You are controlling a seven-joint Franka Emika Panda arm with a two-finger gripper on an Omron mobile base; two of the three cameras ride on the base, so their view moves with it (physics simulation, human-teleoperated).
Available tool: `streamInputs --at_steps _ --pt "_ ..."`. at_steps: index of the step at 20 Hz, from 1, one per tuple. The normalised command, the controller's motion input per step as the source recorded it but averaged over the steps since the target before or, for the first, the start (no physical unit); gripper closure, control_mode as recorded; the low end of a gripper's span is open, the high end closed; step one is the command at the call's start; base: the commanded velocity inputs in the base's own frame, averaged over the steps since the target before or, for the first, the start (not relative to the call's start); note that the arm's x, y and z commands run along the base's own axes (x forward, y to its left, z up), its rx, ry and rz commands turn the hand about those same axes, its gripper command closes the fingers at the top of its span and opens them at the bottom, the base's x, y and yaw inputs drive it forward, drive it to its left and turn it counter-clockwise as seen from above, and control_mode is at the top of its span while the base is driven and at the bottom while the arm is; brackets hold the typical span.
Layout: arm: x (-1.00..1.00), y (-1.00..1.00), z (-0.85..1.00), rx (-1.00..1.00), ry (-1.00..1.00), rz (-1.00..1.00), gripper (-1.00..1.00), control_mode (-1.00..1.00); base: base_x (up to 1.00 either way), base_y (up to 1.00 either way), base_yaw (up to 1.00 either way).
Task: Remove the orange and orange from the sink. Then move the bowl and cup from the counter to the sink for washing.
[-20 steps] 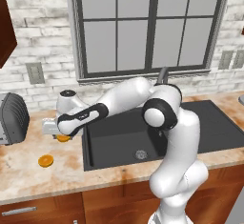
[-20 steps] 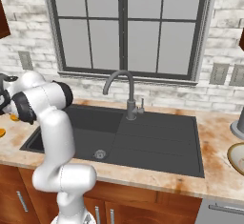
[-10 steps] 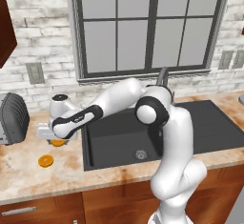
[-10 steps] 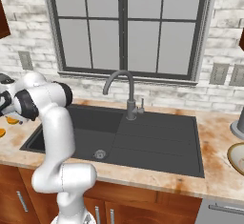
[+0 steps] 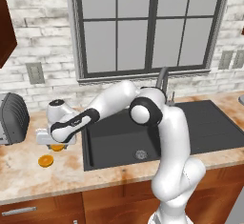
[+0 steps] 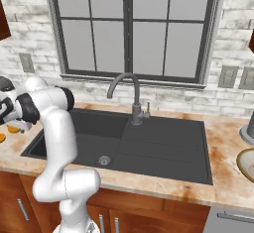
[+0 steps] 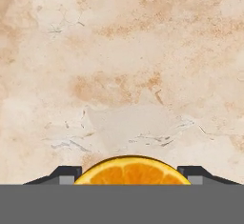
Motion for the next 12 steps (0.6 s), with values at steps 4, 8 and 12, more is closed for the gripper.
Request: streamInputs --at_steps 4,8,12 --pt "0.0 0.01 -0.24 0.0 0.02 0.0 1.0 -1.0 0.0 0.0 0.0" --pt "0.0 0.0 -0.26 0.0 0.05 0.0 1.0 -1.0 0.0 0.0 0.0" --pt "0.0 0.0 -0.27 -0.01 0.03 0.0 -1.0 -1.0 0.0 0.0 0.0"
